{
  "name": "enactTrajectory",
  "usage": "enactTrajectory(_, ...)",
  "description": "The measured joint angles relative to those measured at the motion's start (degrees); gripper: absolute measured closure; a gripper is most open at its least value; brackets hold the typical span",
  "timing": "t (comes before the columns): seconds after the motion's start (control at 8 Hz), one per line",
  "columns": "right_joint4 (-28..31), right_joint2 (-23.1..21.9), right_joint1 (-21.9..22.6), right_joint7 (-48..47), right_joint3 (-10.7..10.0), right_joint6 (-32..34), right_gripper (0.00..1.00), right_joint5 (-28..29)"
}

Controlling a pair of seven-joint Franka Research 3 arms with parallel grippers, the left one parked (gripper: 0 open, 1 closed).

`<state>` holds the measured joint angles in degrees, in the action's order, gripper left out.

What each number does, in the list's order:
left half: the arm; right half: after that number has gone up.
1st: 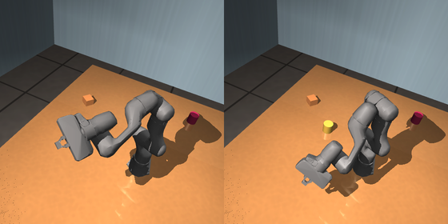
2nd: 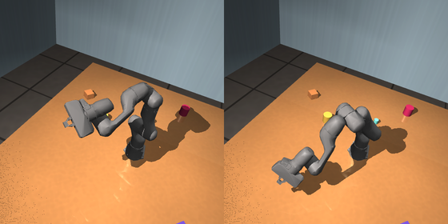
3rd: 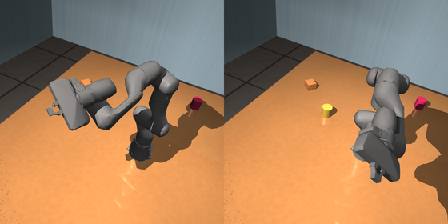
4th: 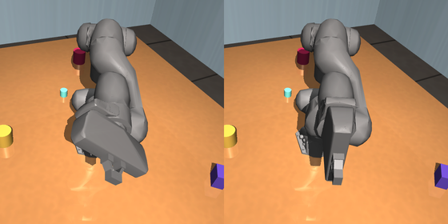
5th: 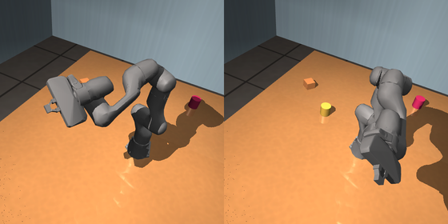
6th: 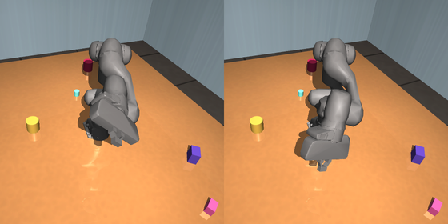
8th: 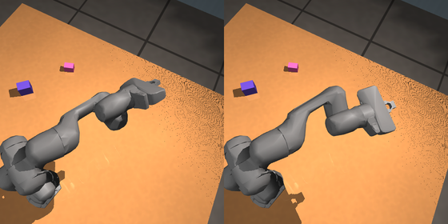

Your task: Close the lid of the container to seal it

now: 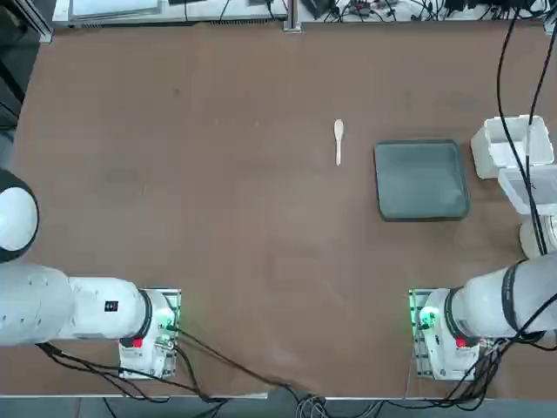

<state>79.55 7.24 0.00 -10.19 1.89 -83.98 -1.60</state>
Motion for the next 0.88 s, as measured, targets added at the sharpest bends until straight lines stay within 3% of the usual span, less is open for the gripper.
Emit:
enactTrajectory(0.5,0.1,0.0,-0.2,3.4,-0.1,1.7,0.0,0.0)
enactTrajectory(0.88,5.2,0.0,-0.1,3.8,0.0,4.5,0.0,-0.4)
